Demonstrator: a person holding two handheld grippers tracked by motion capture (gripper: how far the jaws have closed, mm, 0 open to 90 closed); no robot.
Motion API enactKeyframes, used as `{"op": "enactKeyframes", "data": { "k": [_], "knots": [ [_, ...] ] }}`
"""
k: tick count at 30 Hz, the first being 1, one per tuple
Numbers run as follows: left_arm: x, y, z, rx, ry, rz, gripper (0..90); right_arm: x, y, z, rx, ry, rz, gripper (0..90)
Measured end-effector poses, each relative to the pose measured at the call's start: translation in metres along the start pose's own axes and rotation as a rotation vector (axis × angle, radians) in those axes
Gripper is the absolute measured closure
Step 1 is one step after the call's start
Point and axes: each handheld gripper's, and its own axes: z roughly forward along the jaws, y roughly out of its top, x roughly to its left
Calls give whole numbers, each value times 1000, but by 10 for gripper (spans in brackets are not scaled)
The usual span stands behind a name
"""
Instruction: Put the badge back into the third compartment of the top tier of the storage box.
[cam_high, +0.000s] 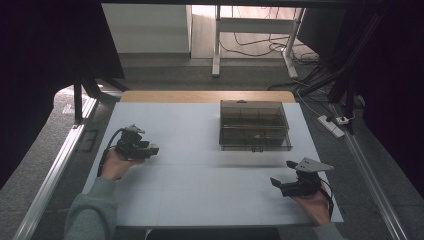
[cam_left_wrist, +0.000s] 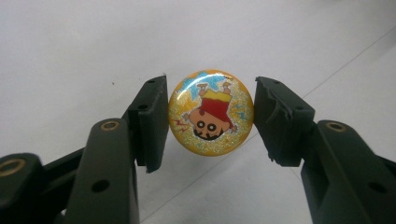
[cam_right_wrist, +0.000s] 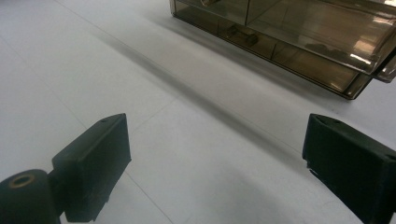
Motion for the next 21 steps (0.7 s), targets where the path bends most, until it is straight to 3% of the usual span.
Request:
{"op": "enactKeyframes", "data": {
  "k": [3, 21],
  "knots": [
    [0, 1, -4, -36, 11, -9, 470, 0, 0, 0, 1, 0, 0, 75],
    [-6, 5, -21, -165, -66, -30, 470, 0, 0, 0, 3, -4, -1, 75]
  ]
}}
